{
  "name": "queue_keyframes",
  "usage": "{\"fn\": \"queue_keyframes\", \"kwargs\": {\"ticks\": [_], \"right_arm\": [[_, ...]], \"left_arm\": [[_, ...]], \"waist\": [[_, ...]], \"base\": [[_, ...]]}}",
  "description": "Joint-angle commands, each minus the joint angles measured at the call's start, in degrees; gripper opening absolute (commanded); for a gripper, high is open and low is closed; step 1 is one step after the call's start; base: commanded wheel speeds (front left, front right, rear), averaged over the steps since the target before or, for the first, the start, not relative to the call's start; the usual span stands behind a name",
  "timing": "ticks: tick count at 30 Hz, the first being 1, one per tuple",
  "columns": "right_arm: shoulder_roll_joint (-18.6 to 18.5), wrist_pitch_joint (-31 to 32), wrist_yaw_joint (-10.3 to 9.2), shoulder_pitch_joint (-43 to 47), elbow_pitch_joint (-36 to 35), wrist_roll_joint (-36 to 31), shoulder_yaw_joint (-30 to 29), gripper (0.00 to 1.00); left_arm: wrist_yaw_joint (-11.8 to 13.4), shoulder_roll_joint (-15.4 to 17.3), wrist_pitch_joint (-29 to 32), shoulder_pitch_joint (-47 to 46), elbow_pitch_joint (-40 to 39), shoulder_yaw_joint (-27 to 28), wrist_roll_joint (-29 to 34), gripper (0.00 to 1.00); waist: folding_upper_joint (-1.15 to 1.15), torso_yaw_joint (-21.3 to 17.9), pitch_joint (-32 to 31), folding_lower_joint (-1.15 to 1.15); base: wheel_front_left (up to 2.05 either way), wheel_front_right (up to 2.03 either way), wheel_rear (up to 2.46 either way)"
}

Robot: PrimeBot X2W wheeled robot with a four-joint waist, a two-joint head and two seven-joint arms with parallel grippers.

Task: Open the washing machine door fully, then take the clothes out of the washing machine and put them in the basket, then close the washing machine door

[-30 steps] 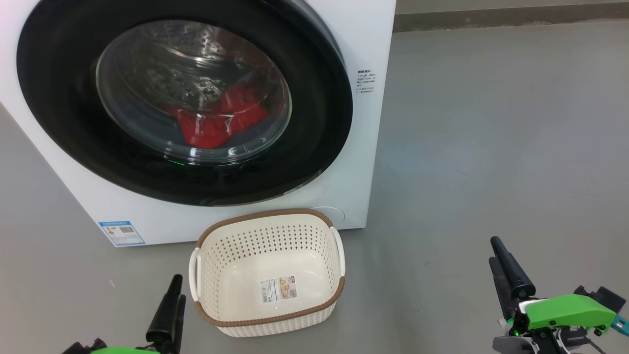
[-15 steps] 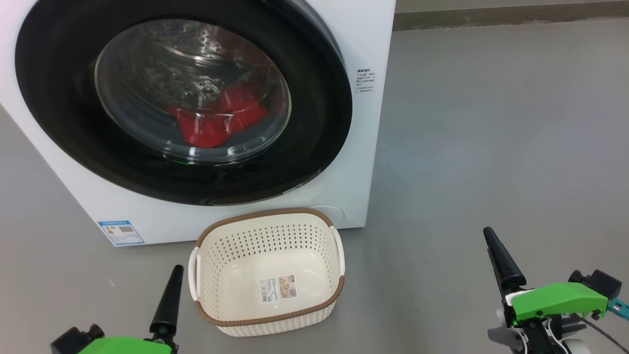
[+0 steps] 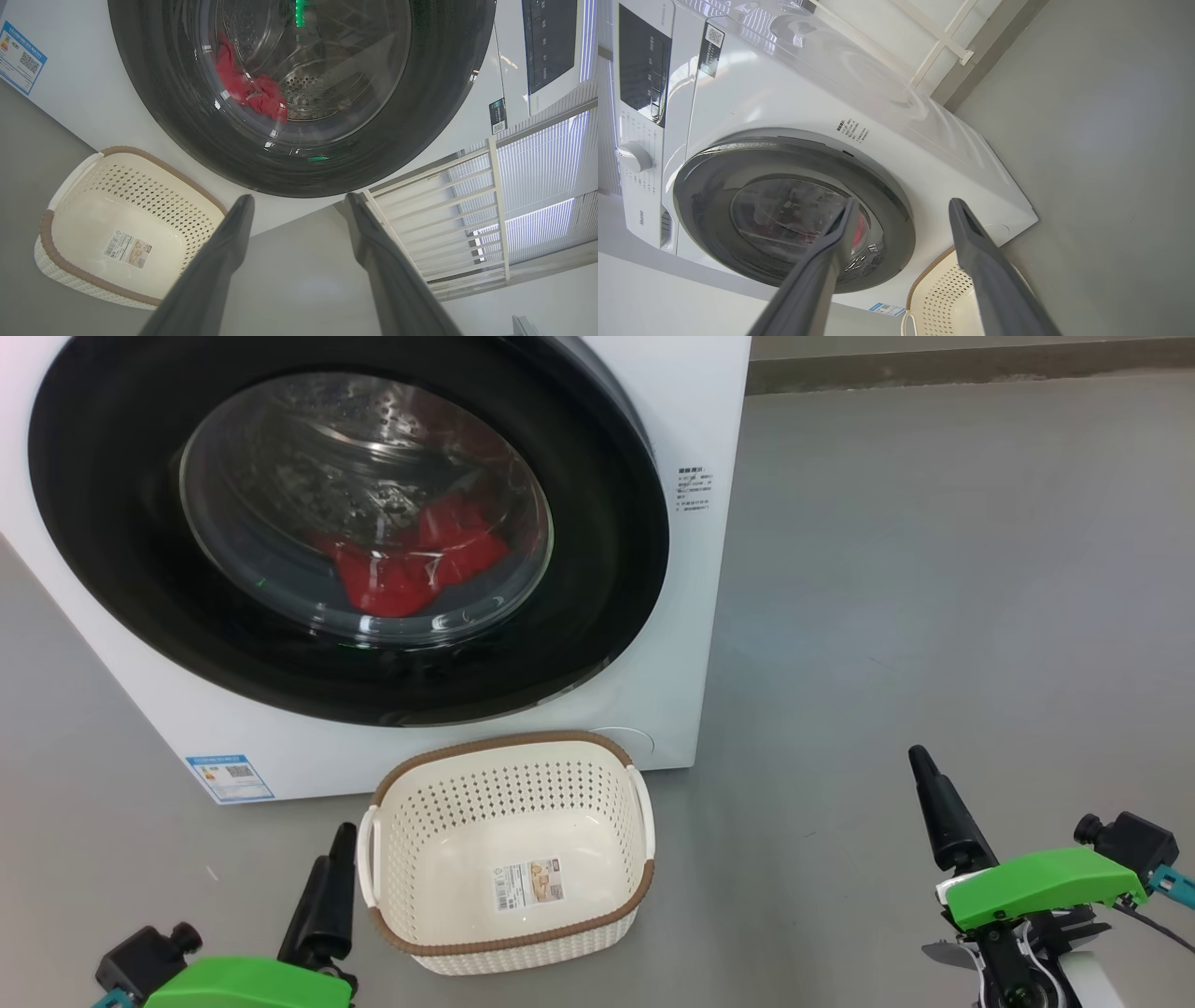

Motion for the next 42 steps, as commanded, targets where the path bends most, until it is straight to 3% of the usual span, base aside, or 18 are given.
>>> {"fn": "queue_keyframes", "kwargs": {"ticks": [1,15,42], "right_arm": [[-0.45,-0.72,0.02,-3.37,-1.11,-2.69,0.82,1.00],[-0.59,-3.08,0.02,-5.13,-1.37,-15.21,1.42,1.00],[-0.93,-7.47,0.03,-8.89,-1.16,-31.28,3.72,1.00]], "left_arm": [[0.20,0.75,-0.71,-3.05,-1.83,0.46,2.58,1.00],[1.78,0.87,-3.06,-4.36,-2.16,-0.21,14.15,1.00],[4.05,1.20,-7.43,-7.35,-3.40,-1.76,31.01,1.00]], "waist": [[0.00,0.01,-0.02,-0.01],[0.00,-0.26,-0.10,-0.01],[0.00,-0.40,0.64,-0.01]], "base": [[0.00,0.00,0.00],[0.00,0.00,0.00],[0.00,0.00,0.00]]}}
